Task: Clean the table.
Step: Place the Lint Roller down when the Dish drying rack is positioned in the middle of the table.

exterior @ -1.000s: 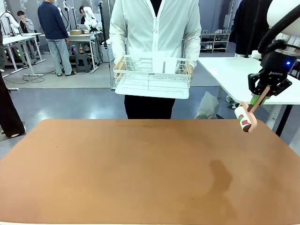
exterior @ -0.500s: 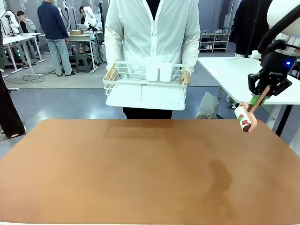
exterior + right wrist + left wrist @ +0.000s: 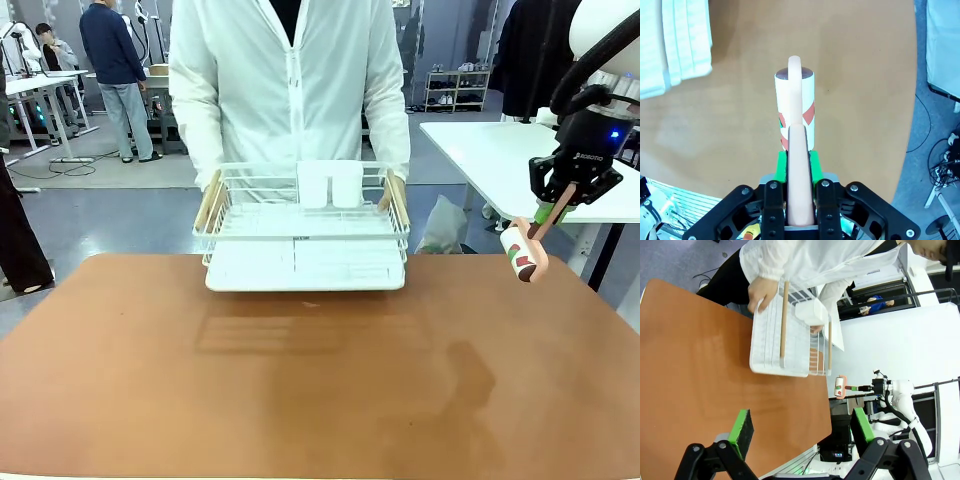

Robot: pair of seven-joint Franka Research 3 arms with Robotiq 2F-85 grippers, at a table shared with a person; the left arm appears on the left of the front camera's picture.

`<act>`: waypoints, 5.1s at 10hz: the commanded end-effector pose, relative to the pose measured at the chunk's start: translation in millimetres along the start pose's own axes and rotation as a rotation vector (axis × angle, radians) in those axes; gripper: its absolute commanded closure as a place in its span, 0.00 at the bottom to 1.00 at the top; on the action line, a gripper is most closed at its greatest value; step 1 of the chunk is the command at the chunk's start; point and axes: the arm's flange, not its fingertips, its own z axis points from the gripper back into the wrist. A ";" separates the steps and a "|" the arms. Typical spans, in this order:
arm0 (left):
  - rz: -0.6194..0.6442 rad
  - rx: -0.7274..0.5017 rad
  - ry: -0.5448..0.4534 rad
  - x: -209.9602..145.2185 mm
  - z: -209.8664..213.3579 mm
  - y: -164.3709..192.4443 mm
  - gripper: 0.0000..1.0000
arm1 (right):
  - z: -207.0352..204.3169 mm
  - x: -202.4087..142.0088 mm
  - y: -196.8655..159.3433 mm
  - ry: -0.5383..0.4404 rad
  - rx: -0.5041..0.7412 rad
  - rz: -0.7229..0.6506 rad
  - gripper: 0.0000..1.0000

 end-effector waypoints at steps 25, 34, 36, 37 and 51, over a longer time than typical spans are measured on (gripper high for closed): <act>-0.005 -0.024 -0.006 0.1 2.7 -0.4 0.00 | -6.2 11.2 22.5 0.046 -0.050 -0.353 0.79; -0.005 -0.024 -0.006 0.1 2.7 -0.4 0.00 | -64.2 8.9 26.3 -0.193 0.191 -1.065 0.79; -0.005 -0.024 -0.006 0.1 2.7 -0.4 0.00 | -87.4 4.0 28.0 -0.272 0.203 -1.114 0.79; -0.005 -0.024 -0.006 0.1 2.7 -0.4 0.00 | -96.2 3.0 28.5 -0.277 0.237 -1.142 0.79; -0.005 -0.024 -0.006 0.1 2.7 -0.4 0.00 | -145.3 1.2 6.5 -0.174 0.233 -1.355 0.43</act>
